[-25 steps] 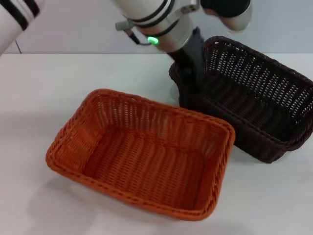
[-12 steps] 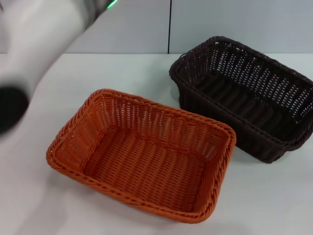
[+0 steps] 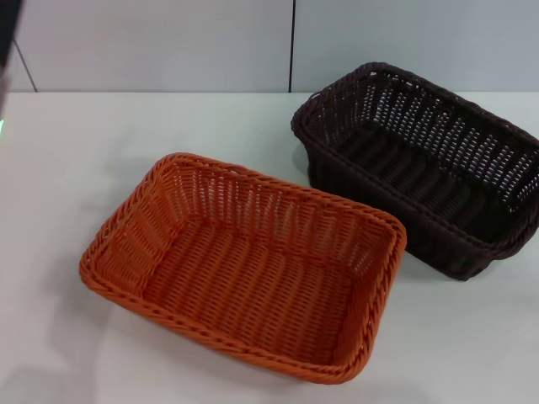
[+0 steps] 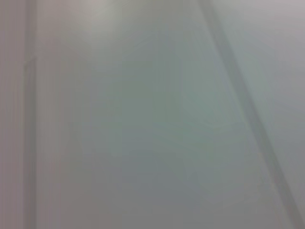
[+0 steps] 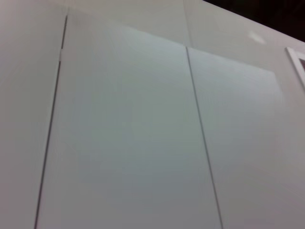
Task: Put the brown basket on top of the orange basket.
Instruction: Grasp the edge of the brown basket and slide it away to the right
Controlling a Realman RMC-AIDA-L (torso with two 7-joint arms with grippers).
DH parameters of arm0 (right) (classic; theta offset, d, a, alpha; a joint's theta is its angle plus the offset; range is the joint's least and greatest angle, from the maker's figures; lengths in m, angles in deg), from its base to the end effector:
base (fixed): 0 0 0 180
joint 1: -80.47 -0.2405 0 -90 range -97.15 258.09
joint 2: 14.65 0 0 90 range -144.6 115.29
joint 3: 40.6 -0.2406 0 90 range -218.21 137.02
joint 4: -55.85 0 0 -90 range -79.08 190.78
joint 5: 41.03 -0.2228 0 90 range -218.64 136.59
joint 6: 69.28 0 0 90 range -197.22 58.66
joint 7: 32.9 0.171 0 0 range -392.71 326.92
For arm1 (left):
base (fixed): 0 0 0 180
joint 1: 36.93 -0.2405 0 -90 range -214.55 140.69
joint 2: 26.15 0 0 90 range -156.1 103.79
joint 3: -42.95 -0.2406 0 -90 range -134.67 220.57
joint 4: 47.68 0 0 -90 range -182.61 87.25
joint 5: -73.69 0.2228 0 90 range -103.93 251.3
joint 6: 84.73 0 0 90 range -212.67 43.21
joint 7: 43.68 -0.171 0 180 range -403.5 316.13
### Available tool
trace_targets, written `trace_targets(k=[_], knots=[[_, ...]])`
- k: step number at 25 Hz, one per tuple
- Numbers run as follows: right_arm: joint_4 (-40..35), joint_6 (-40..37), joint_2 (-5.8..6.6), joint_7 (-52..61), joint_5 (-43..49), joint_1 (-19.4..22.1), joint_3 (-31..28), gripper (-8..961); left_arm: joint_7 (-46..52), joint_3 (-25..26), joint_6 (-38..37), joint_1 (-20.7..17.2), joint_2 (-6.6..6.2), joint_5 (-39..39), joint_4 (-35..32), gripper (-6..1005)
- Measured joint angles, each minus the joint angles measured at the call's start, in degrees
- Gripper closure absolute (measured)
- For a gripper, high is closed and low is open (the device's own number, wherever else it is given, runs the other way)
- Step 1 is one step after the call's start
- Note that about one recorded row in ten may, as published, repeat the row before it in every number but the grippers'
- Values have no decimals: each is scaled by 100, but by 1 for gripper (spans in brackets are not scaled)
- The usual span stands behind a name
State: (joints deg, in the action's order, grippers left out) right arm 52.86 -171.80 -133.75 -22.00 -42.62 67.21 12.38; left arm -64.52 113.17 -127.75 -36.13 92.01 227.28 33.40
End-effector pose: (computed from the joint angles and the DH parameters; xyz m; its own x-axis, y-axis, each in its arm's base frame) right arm 0.3753 0.2302 0.1335 0.7373 0.5066 -0.4469 -0.6657 0.4319 -0.6086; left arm -0.1293 0.3580 0.0859 0.6762 -0.4948 0.5459 0.5909 -0.0784 -0.8030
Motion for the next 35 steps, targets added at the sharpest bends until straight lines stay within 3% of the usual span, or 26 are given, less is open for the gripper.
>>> trace_targets(k=[2,7,14,17,21,26,27,28,31,32,33,35], knots=[[1,-78,-5,5,162,-18,2,242,17,30,-56,-89,-4,-132,-97,235],[-20,-334,-7,35,636,-15,2,242,1365,436,-1036,-200,-10,-429,-2001,235],[-217,-641,20,268,1491,-11,1,242,1902,556,-1526,-127,2,-440,-2979,235],[-713,-220,40,843,1862,35,1,242,2069,559,-1676,-37,0,-430,-3387,235],[-2063,1105,35,1792,2651,274,2,242,2192,563,-1715,88,-9,-412,-3752,234],[-4805,3894,29,4501,4978,570,-6,242,2225,563,-1719,214,-8,-438,-3993,234],[-5605,4445,44,5632,6084,574,-53,242,2226,563,-1706,259,-5,-440,-4049,234],[-5605,4445,44,5632,6084,574,-53,242,2226,563,-1706,259,-5,-440,-4049,234],[-6489,4769,83,7351,7881,456,-209,243,2252,563,-1695,319,2,-442,-4155,234],[-6881,4676,166,8463,9124,281,-344,243,2295,563,-1695,353,5,-444,-4223,234],[-6881,4676,166,8463,9124,281,-344,243,2337,563,-1695,385,6,-445,-4283,234],[-7115,4384,303,9463,10236,48,-454,243,2496,564,-1692,478,2,-447,-4429,234]])
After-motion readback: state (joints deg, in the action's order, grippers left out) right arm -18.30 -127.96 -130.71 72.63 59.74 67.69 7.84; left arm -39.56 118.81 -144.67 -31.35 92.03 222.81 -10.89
